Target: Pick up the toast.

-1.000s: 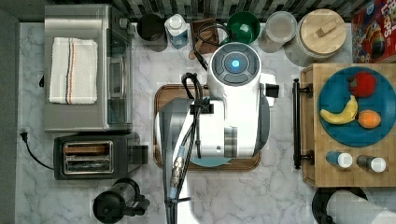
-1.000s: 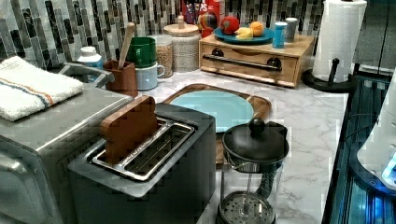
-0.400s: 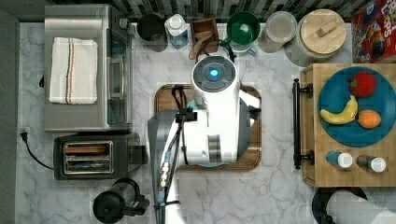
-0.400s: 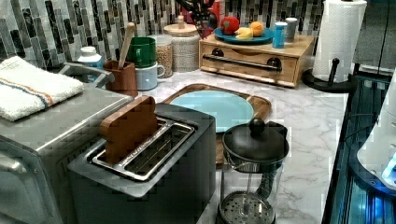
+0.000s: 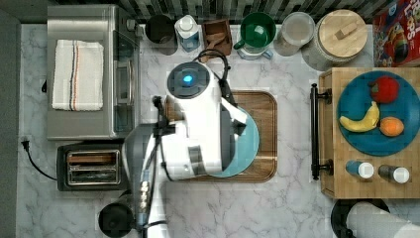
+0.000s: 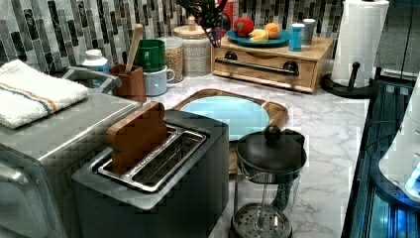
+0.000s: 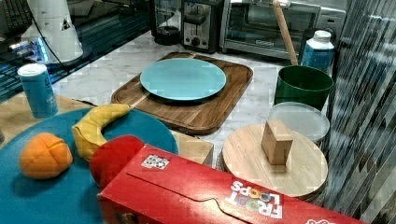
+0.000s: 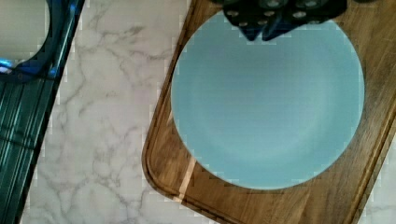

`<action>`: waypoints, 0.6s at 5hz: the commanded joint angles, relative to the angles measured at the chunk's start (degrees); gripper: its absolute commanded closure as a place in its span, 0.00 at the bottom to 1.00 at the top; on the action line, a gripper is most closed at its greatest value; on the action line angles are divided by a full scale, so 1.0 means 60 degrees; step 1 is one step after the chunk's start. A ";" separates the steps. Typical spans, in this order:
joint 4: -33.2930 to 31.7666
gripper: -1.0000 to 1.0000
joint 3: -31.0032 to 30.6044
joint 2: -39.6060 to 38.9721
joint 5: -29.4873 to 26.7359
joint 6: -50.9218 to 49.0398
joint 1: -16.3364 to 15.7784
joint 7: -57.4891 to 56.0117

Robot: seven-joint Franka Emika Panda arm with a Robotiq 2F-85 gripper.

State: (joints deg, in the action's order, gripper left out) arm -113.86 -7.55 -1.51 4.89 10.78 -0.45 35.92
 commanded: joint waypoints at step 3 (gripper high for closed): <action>0.0763 1.00 -0.2319 0.1346 -0.0832 0.0389 -0.0715 0.4903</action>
State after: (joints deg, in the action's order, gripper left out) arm -113.36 -20.79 5.49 2.14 12.12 -2.08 58.86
